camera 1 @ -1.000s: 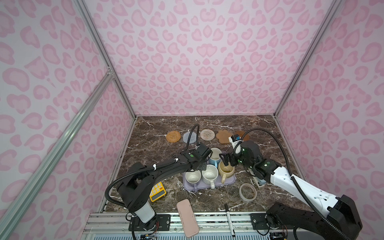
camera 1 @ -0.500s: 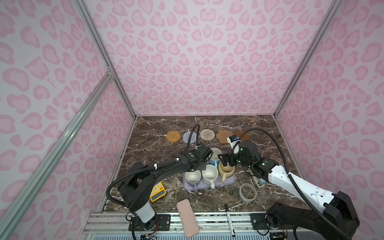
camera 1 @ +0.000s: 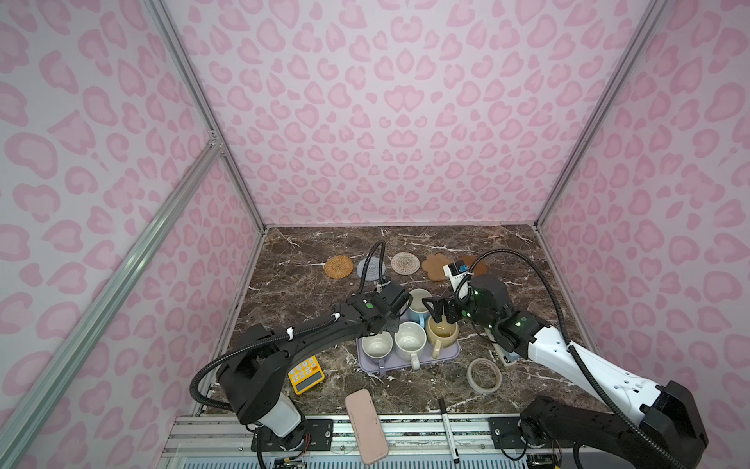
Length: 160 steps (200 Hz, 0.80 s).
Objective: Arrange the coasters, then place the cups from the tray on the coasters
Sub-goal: 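Close left gripper on the black mug and lift it off the tray, then carry the black mug with left gripper toward the woven rattan coaster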
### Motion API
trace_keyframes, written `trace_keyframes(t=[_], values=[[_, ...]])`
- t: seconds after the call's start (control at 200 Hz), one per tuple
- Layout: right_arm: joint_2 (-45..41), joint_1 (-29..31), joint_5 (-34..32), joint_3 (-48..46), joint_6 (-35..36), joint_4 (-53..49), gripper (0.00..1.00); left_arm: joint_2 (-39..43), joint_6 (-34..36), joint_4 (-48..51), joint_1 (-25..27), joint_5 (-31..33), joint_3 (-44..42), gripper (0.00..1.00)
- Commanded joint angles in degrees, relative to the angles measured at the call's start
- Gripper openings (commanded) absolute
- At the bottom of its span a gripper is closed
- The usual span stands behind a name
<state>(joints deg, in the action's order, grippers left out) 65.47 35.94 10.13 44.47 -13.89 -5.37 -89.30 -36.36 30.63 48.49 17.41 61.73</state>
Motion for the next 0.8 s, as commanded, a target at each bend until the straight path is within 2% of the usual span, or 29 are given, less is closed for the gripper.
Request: trace_keyframes(t=[0.0, 0.18, 0.36, 0.505, 0.615, 0.71, 0.795], values=[[0.25, 0.45, 0.86, -0.32, -0.25, 3.4, 0.99, 2.35, -0.49, -0.39, -0.06, 3.36, -0.04, 0.02], [1.85, 1.49, 1.56, 1.25, -0.97, 5.1, 0.99, 5.32, 0.8, 1.72, -0.21, 5.1, 1.97, 0.02], [5.1, 3.77, 0.56, 4.05, -1.2, 7.17, 0.99, 5.74, 1.53, 2.88, -2.62, 5.59, 4.26, 0.02], [8.58, 4.97, 0.94, 5.95, -1.92, 10.95, 0.99, 6.3, 2.48, 2.94, -6.5, 5.23, 5.35, 0.02], [12.52, 5.1, -0.22, 8.47, -3.92, 13.04, 0.99, 5.28, 2.91, 6.36, -8.97, 10.79, 8.57, 0.02], [15.5, 5.15, -0.88, 9.73, -5.75, 16.2, 0.99, 5.45, 4.42, 4.24, -13.05, 7.0, 8.75, 0.02], [18.45, 5.21, -0.11, 12.49, -5.81, 15.48, 0.99, 5.37, 5.51, 2.73, -15.95, 6.06, 8.84, 0.02]])
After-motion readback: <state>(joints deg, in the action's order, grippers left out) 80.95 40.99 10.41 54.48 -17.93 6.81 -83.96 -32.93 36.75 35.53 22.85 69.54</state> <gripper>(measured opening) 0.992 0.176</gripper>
